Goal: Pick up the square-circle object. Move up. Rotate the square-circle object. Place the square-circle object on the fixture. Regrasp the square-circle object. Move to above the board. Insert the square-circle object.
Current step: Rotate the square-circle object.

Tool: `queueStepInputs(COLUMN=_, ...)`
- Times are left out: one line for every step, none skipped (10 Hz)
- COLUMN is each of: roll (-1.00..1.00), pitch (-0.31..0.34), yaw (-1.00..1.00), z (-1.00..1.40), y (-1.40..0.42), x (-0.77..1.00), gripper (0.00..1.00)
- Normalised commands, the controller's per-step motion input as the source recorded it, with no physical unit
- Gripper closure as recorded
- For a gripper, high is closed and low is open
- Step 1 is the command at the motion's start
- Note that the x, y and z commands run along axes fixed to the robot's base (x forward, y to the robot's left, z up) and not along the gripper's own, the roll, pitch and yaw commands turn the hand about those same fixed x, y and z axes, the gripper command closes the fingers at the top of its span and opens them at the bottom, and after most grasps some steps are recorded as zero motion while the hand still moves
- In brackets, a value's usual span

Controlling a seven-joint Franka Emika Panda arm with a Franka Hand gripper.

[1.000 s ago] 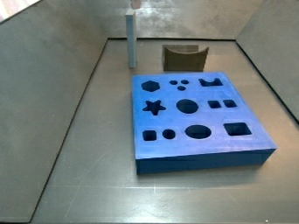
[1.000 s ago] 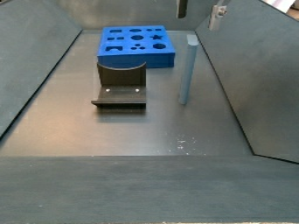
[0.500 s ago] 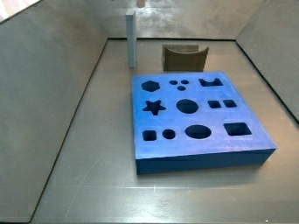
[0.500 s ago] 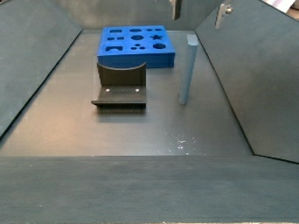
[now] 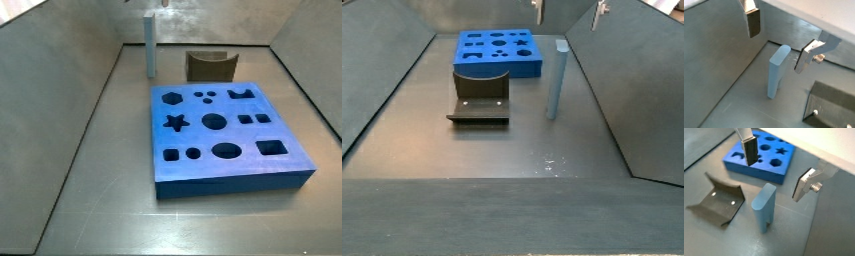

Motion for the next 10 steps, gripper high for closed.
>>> queueStepInputs(roll=-0.12, pitch=0.046, yaw=1.0, z=-0.02, y=0.0, x=0.04, gripper=0.0)
queueStepInputs(roll=-0.16, pitch=0.058, yaw=0.96, z=-0.02, y=0.0, x=0.04, gripper=0.0)
queueStepInputs(roll=-0.15, pitch=0.058, yaw=0.71, z=-0.02, y=0.0, x=0.04, gripper=0.0)
queueStepInputs(roll=-0.15, pitch=0.058, yaw=0.48, z=-0.02, y=0.0, x=0.04, gripper=0.0)
queueStepInputs(roll=-0.12, pitch=0.059, yaw=0.25, z=-0.02, y=0.0, x=0.04, gripper=0.0)
queueStepInputs(roll=-0.11, pitch=0.059, yaw=0.14, z=-1.0, y=0.0, x=0.0, gripper=0.0)
queueStepInputs(roll=-0.09, pitch=0.04, yaw=0.08, z=-1.0, y=0.0, x=0.02, gripper=0.0)
queueStepInputs(roll=-0.08, pitch=0.007, yaw=0.07, z=-1.0, y=0.0, x=0.04, gripper=0.0)
queueStepInputs(roll=-0.08, pitch=-0.021, yaw=0.05, z=-0.89, y=0.0, x=0.03, gripper=0.0)
queueStepInputs(roll=-0.08, pitch=-0.035, yaw=0.05, z=-0.73, y=0.0, x=0.03, gripper=0.0)
